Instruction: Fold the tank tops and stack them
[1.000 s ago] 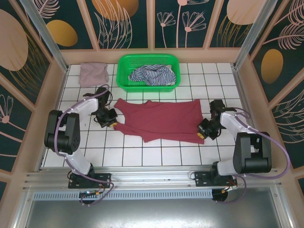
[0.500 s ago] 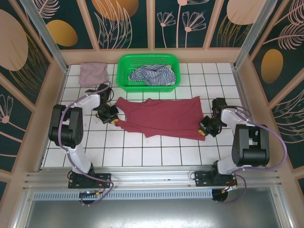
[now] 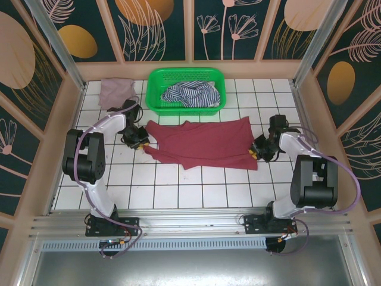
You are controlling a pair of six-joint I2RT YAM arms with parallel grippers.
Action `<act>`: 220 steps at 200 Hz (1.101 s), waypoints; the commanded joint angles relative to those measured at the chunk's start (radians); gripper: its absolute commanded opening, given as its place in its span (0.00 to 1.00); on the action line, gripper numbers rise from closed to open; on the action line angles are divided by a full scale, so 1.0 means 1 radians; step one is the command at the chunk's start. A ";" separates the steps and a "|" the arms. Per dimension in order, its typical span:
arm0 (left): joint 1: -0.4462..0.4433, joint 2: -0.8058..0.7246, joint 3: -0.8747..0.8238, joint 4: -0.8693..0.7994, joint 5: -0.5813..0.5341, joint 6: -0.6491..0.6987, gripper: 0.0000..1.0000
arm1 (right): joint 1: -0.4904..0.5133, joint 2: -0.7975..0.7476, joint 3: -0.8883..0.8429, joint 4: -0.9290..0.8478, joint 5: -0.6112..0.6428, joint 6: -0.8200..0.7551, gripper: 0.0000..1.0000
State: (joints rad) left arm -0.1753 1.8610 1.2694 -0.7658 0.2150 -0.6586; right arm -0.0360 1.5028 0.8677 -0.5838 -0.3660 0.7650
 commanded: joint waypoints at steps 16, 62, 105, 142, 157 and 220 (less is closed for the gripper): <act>0.010 -0.013 0.060 -0.048 -0.061 0.025 0.29 | -0.015 0.018 0.047 0.053 0.010 0.061 0.19; 0.005 -0.083 0.065 -0.058 -0.018 0.018 0.39 | -0.016 0.076 0.047 0.145 0.033 0.086 0.20; -0.144 -0.208 -0.033 -0.041 0.049 -0.110 0.45 | -0.047 0.070 0.129 0.056 0.101 -0.024 0.29; -0.305 -0.263 -0.125 0.033 0.097 -0.252 0.46 | -0.045 -0.032 0.110 -0.080 0.088 -0.092 0.43; -0.371 -0.253 -0.160 0.079 0.121 -0.297 0.47 | -0.038 -0.095 0.055 -0.114 0.058 -0.086 0.45; -0.504 -0.173 -0.246 0.312 0.155 -0.421 0.47 | 0.032 -0.168 -0.114 -0.006 -0.018 0.021 0.49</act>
State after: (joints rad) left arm -0.6594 1.6573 1.0508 -0.5770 0.3473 -1.0019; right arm -0.0246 1.3399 0.7963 -0.6323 -0.3439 0.7319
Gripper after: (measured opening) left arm 0.474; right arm 0.490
